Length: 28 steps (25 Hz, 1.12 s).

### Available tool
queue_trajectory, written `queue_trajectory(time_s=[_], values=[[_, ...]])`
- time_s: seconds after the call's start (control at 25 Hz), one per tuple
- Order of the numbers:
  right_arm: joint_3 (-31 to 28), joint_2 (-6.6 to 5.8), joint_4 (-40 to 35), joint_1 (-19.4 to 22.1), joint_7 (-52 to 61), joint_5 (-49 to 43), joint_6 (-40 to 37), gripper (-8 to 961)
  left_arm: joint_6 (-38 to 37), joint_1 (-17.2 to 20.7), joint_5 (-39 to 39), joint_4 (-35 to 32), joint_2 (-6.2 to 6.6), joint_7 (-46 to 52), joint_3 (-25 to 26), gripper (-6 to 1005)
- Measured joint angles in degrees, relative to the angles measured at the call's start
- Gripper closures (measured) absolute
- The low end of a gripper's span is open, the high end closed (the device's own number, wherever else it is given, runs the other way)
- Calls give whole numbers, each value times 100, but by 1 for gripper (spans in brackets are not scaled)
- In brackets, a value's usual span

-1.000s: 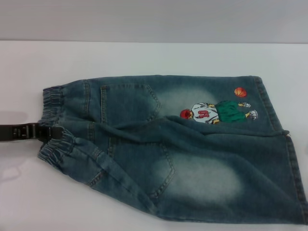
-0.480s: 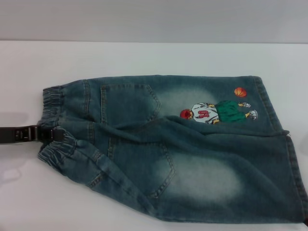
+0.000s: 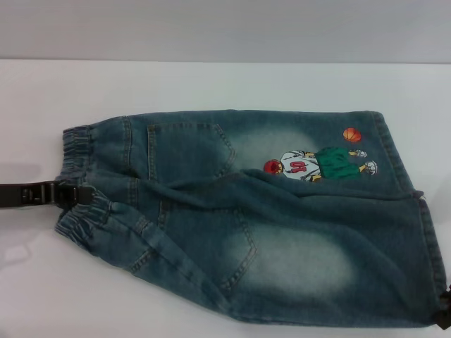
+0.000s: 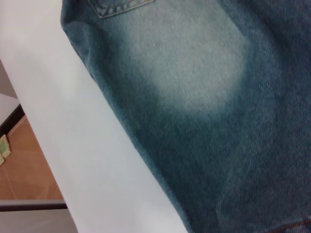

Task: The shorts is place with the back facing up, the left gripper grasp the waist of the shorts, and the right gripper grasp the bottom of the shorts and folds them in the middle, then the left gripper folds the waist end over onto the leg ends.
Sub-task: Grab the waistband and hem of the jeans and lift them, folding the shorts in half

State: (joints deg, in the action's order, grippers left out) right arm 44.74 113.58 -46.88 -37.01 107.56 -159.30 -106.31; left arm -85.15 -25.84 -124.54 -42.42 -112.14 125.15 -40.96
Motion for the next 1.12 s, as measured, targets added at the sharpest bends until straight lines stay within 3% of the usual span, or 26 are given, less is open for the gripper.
queue_trajectory(time_s=[0.64,0.84,1.12], values=[[423,69,-2,-111,-96,-5,-7,689,131,-45,1,69,12,0,0,958],[394,69,-32,-125,-96,3,28,908,166,-70,1,77,18,-1,3,957],[148,72,-399,-53,-127,128,134,936,192,-104,32,88,36,52,71,957]])
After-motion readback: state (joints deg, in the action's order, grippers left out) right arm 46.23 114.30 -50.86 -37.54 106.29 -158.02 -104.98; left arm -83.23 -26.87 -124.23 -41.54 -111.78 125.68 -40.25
